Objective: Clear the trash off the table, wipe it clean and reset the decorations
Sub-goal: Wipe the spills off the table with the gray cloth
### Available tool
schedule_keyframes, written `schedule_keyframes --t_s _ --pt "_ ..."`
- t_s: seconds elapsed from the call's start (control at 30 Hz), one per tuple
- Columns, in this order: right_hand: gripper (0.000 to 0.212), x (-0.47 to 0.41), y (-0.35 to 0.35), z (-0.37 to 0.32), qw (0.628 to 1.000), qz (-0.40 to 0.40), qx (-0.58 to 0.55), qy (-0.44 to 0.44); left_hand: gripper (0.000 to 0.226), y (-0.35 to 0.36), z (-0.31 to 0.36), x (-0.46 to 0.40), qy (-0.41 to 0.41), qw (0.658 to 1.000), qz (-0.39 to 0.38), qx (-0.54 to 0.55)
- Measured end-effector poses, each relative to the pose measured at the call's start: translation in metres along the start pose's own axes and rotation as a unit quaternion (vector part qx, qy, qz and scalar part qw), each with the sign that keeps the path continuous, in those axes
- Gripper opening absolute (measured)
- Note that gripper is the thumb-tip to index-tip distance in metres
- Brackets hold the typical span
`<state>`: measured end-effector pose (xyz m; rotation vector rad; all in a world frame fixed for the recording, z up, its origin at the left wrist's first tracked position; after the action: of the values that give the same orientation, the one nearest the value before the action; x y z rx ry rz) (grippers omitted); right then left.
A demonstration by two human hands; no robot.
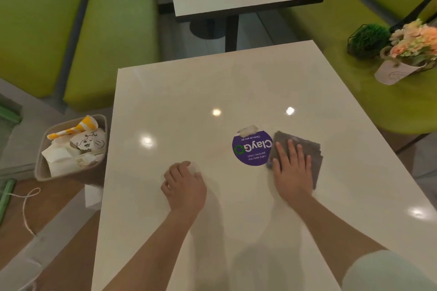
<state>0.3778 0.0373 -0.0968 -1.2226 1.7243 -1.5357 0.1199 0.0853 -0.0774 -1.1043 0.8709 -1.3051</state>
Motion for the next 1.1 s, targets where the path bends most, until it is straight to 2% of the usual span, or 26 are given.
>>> schedule_keyframes --t_s 0.07,0.2,0.33,0.4,0.57,0.67,0.73,0.83,0.97,1.1 --pt "0.065 0.007 0.009 -0.033 1.0 0.015 0.002 -0.009 0.042 -0.002 -0.004 -0.013 0.013 1.0 0.005 0.003" --pt "0.055 0.04 0.034 -0.113 0.99 0.003 -0.034 -0.14 0.044 -0.005 -0.011 -0.038 0.043 0.999 0.004 0.004" --pt "0.053 0.044 0.04 -0.124 0.982 -0.009 -0.038 -0.186 0.048 -0.004 -0.005 -0.062 0.083 0.996 -0.033 -0.002" --pt "0.054 0.035 0.034 -0.098 0.986 -0.002 -0.032 -0.161 0.051 -0.004 -0.001 -0.072 0.095 0.995 -0.038 -0.001" --pt "0.062 -0.002 0.007 -0.023 1.0 0.013 -0.01 -0.022 0.055 -0.006 0.002 -0.102 0.11 0.991 -0.063 -0.028" --pt "0.066 -0.014 0.004 -0.019 0.999 0.027 -0.011 0.035 0.054 -0.011 0.002 -0.117 0.111 0.99 -0.076 -0.03" --pt "0.062 -0.006 0.012 -0.042 0.998 0.053 -0.008 0.04 0.052 -0.012 0.0 -0.128 0.115 0.989 -0.083 -0.03" --pt "0.055 0.022 0.031 -0.098 0.997 0.056 -0.025 -0.045 0.045 -0.011 -0.003 -0.144 0.128 0.988 -0.083 -0.023" --pt "0.053 0.023 0.046 -0.163 0.986 0.01 -0.033 -0.161 0.033 -0.009 -0.004 -0.162 0.151 0.987 -0.051 0.001" --pt "0.052 -0.03 0.047 -0.193 0.981 -0.017 -0.015 -0.193 0.035 -0.014 0.0 -0.174 0.163 0.986 -0.011 0.018"
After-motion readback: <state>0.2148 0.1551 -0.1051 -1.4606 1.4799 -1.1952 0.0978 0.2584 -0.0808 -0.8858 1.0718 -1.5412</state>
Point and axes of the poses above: each hand's wrist, its own x-axis away from the middle knuckle, its own y-axis out of the palm, z = x × y, the point moved 1 cm from there along -x, towards the middle knuckle, and after that the axes turned 1 degree about -z, right-handed, at the moved point
